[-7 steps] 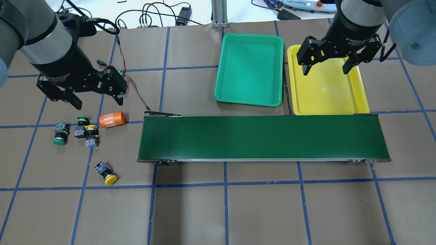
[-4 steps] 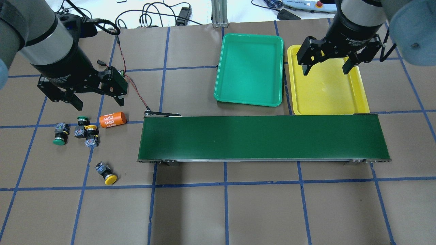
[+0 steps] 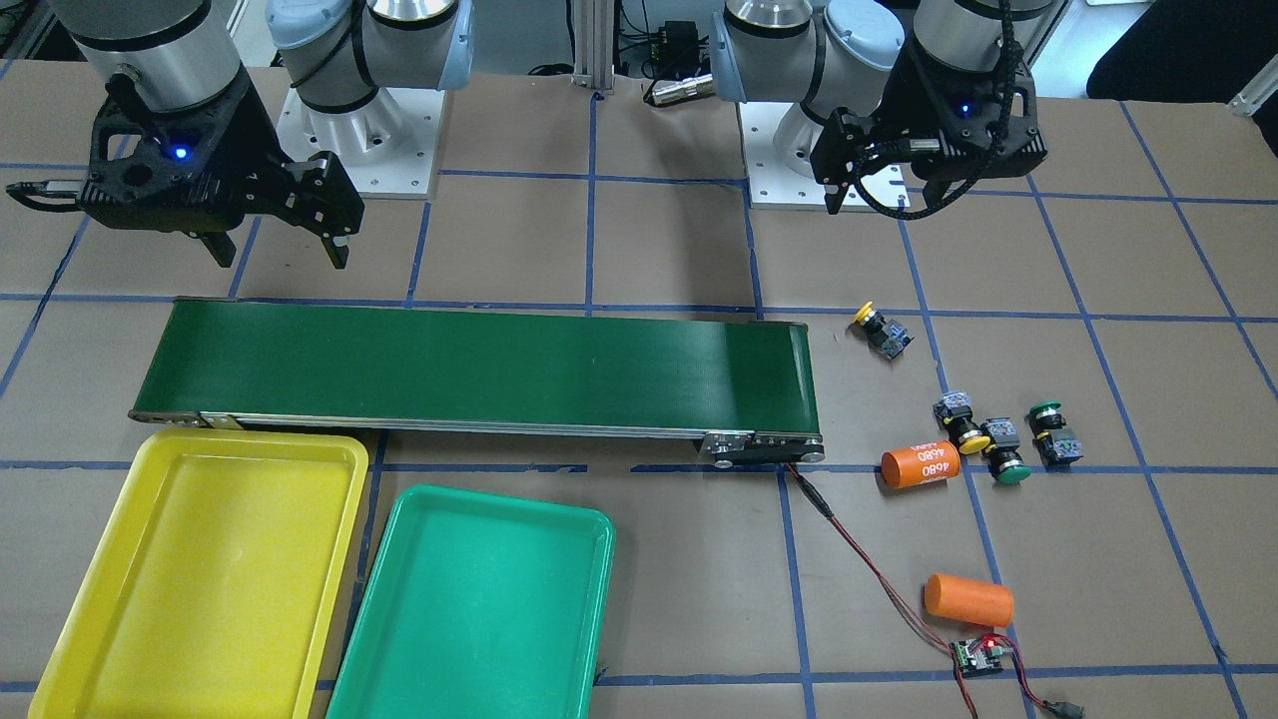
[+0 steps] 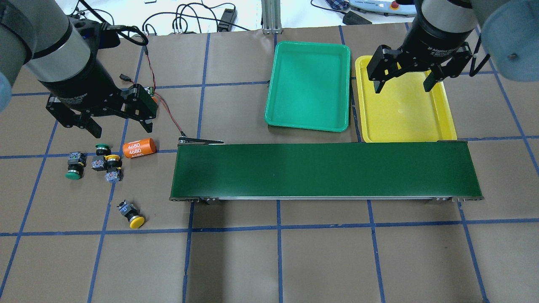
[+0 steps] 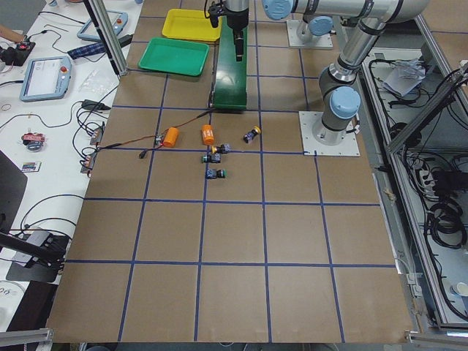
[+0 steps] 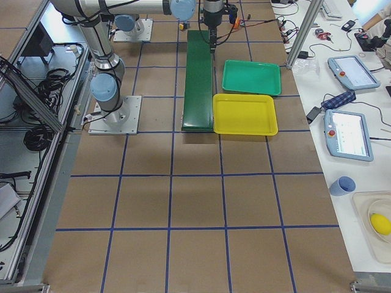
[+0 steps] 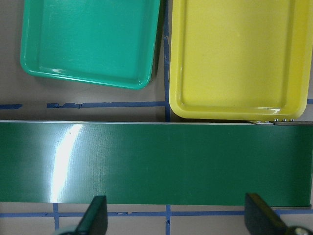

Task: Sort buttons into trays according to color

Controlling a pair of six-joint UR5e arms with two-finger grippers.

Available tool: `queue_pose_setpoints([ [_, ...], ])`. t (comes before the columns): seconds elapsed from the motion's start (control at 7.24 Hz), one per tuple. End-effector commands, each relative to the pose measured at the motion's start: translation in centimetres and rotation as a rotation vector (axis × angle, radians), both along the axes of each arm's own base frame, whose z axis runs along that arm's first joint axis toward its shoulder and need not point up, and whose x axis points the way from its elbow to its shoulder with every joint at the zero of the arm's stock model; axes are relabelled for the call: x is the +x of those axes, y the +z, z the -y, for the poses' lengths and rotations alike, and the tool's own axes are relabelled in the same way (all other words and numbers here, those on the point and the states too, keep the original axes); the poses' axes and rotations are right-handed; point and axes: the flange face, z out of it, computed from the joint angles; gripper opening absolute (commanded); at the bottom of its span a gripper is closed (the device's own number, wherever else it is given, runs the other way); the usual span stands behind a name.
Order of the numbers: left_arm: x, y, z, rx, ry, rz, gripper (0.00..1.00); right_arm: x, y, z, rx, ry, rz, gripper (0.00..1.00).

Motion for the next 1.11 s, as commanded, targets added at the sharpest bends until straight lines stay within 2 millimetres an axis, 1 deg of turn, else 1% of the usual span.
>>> queue_pose_setpoints([
  [0.0, 0.4, 0.0, 0.1, 0.001, 0.008, 0.002, 1.00, 0.0, -0.1, 0.0, 0.003, 0.000, 0.000, 1.00],
  [0.41, 0.7, 0.2, 0.2, -0.010, 0.012, 0.001, 1.00, 0.0, -0.1, 0.0, 0.001, 0.000, 0.000, 1.00],
  [0.55, 0.9, -0.4, 0.8, -0.004, 0.017, -0.002, 1.00, 0.0, 0.0, 0.0, 0.000, 0.000, 0.000, 1.00],
  [0.69, 2.1, -1.6, 1.9, 0.019, 0.063, -0.004, 1.00, 0.0, 0.0, 0.0, 0.001, 0.000, 0.000, 1.00],
  [0.83, 4.3, -1.8, 2.7, 0.010, 0.089, -0.005, 1.00, 0.0, 0.0, 0.0, 0.001, 0.000, 0.000, 1.00],
  [0.97, 8.5, -3.9, 4.2, 0.018, 0.175, -0.012, 1.00, 0.0, -0.1, 0.0, 0.001, 0.000, 0.000, 1.00],
])
